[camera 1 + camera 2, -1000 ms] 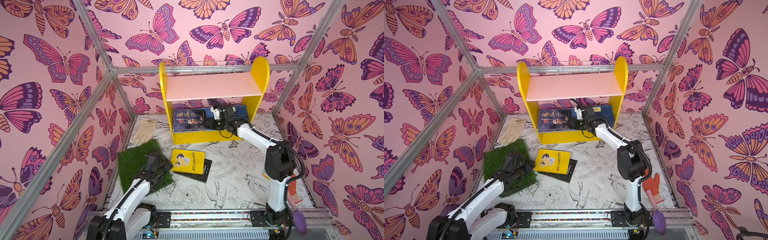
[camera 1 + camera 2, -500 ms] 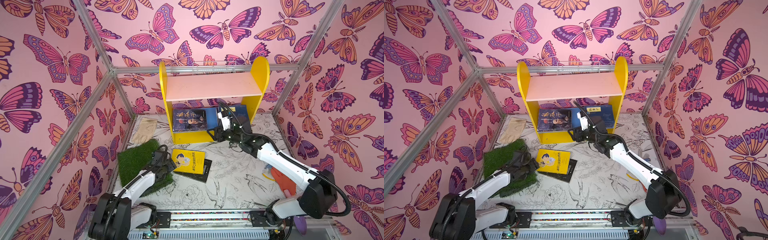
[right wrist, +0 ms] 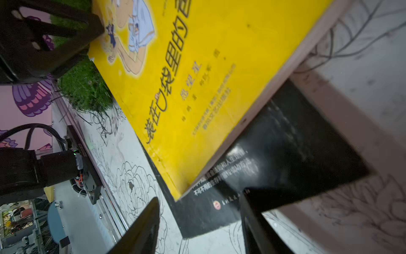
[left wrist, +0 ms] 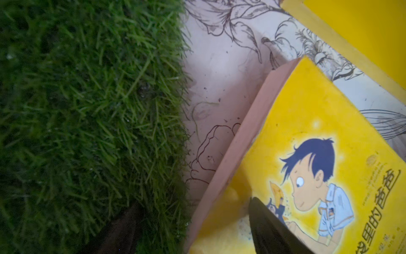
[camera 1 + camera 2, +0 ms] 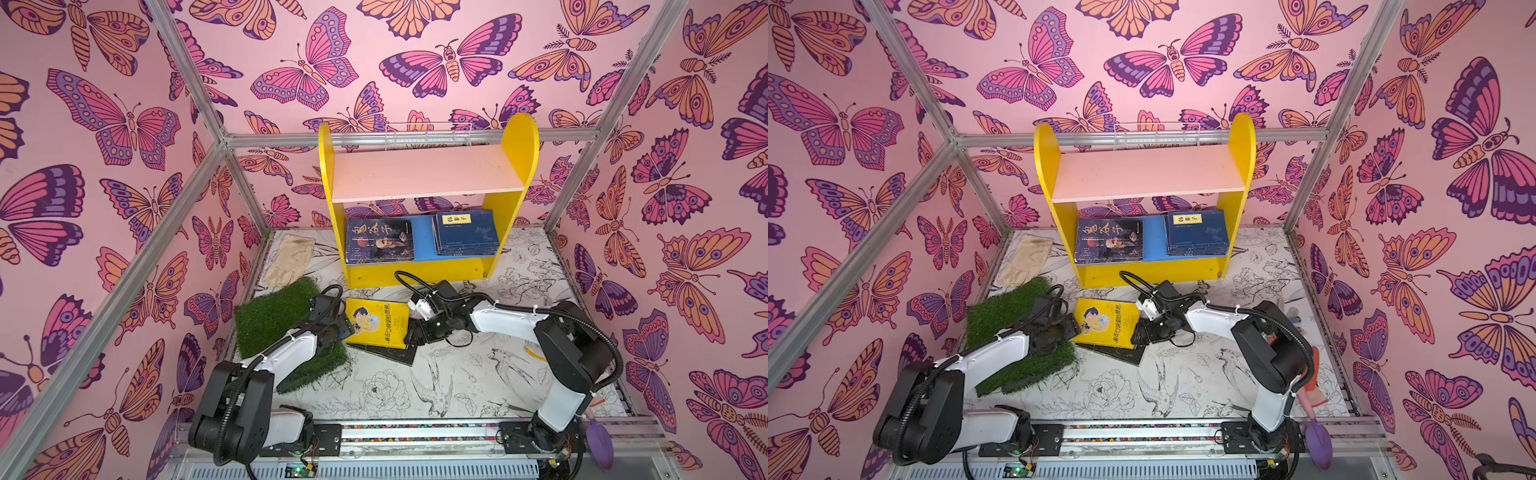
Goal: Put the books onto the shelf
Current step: 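Move the right gripper to the yellow cartoon book while the left reaches its edge, then lift the yellow book edge with the left gripper while the right grasps it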
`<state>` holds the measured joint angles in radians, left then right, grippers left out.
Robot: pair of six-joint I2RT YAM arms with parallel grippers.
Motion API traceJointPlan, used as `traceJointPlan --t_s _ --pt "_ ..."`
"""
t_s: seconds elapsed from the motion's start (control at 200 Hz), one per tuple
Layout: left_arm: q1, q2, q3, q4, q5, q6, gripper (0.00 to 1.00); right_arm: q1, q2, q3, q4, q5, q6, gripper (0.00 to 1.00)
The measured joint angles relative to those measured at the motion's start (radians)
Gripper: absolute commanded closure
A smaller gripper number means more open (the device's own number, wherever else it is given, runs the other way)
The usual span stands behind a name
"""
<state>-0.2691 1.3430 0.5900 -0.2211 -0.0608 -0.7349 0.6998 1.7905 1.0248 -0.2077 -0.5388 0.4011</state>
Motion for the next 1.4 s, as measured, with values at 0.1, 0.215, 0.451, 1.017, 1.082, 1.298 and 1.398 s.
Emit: traceJointPlan --t_s 0.1,0.215,0.451,1.017,1.082,1.298,1.398 --pt "-0.016 0.010 0.001 0.015 -0.004 0.001 0.31 0.000 0.038 0.045 -0.011 -0.010 0.003 0.42" --pt "-0.032 0.021 0.002 0.037 0.002 0.001 0.35 -0.010 0.068 0.071 -0.022 -0.027 0.018 0.42" --pt "-0.067 0.052 0.016 0.072 0.064 0.021 0.44 -0.084 0.069 0.062 0.037 -0.084 0.124 0.43" --pt "-0.116 0.111 0.068 0.069 0.174 0.104 0.53 -0.153 0.019 0.017 0.110 -0.018 0.256 0.44" --pt "-0.117 0.114 0.071 0.070 0.180 0.107 0.54 -0.153 0.017 0.017 0.094 -0.010 0.249 0.44" --pt "-0.122 0.134 0.090 0.064 0.195 0.121 0.58 -0.154 0.028 0.014 0.062 0.000 0.238 0.54" --pt "-0.122 0.135 0.095 0.057 0.192 0.125 0.58 -0.157 0.028 -0.001 0.087 -0.002 0.239 0.64"
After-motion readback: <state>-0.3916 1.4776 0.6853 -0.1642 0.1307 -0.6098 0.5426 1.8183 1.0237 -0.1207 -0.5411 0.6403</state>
